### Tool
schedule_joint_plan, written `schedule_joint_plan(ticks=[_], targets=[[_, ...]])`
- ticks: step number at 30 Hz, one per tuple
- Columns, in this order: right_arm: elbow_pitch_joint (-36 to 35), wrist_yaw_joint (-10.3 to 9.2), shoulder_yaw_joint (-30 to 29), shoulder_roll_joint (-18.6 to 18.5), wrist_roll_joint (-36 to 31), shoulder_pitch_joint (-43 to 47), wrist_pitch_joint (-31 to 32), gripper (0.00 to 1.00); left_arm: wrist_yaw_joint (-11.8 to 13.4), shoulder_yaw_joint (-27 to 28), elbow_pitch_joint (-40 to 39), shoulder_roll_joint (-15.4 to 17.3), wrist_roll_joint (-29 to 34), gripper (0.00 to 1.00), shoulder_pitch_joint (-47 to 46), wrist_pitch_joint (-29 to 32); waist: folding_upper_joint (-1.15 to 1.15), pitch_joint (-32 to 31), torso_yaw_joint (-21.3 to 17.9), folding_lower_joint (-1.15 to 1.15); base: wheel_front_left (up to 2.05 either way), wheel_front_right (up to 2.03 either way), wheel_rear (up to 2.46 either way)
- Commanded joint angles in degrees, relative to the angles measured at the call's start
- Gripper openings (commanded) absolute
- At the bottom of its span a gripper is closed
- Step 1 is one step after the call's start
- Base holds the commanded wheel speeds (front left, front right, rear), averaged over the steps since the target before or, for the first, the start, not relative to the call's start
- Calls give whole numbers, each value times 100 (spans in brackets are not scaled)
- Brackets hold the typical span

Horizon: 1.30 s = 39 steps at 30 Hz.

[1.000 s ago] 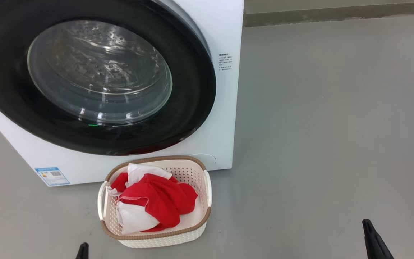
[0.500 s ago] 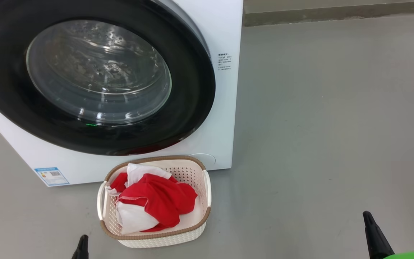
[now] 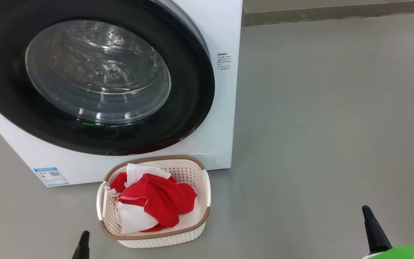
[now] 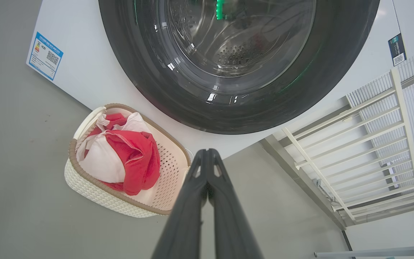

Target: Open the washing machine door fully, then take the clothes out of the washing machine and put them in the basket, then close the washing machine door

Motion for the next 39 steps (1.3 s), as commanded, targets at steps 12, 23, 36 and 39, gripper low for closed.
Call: schedule_joint_plan(ticks=[12,23,36,39], targets=[[-121,-3,26,-42,761,-470,209,0,-25,165,-93,17,-757,0,-418,216,0,5,-9,-1,0,0,0],[-110,-3,17,-34,1451,-655,412,0,-29,199,-77,-6,-1457,0,-569,414,0,9,-19,-1,0,0,0],[-99,-4,7,-25,2197,-854,631,0,-33,235,-59,-31,-2215,0,-733,629,0,14,-29,-1,0,0,0],[-97,-4,5,-23,2370,-900,682,0,-34,243,-55,-37,-2390,0,-770,678,0,15,-31,-1,0,0,0]])
